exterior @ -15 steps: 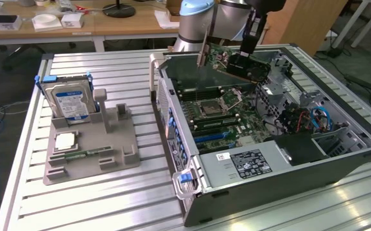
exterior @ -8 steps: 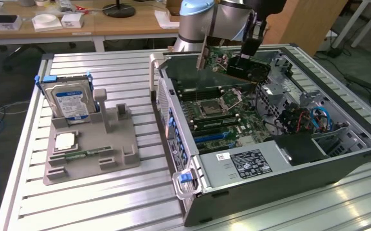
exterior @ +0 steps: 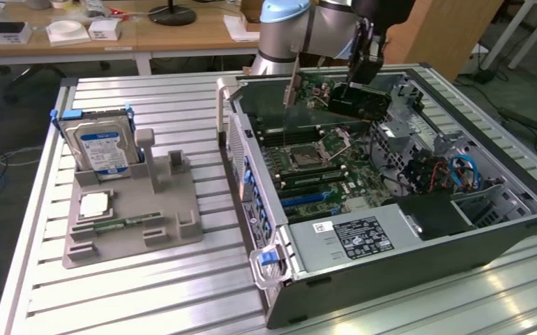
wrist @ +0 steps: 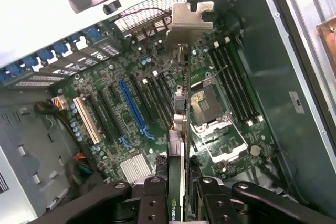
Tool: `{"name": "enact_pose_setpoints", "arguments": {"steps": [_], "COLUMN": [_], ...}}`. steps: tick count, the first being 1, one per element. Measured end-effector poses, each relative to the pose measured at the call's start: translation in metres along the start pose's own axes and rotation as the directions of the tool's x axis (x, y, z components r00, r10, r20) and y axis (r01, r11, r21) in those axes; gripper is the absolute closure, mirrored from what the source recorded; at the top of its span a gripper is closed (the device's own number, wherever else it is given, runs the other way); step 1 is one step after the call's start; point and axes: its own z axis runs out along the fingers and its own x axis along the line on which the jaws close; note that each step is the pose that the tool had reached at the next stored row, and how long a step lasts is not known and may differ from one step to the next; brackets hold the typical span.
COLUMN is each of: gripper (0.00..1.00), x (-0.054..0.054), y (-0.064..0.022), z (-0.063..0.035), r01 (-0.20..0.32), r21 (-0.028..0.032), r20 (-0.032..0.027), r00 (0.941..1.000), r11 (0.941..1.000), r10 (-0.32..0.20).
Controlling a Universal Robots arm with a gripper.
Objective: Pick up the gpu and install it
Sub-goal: 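Insert the gpu into the slot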
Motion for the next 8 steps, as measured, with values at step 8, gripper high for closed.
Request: {"name": "enact_pose_setpoints", "arguments": {"steps": [8], "gripper": [0.74], "x": [0.0006], "y": [-0.0003], "z": [0.0033], "r01": [0.097], "r21": [0.0012], "r20": [0.0009], "r00": [0.9953], "r11": [0.9953], "r10": [-0.097]}}
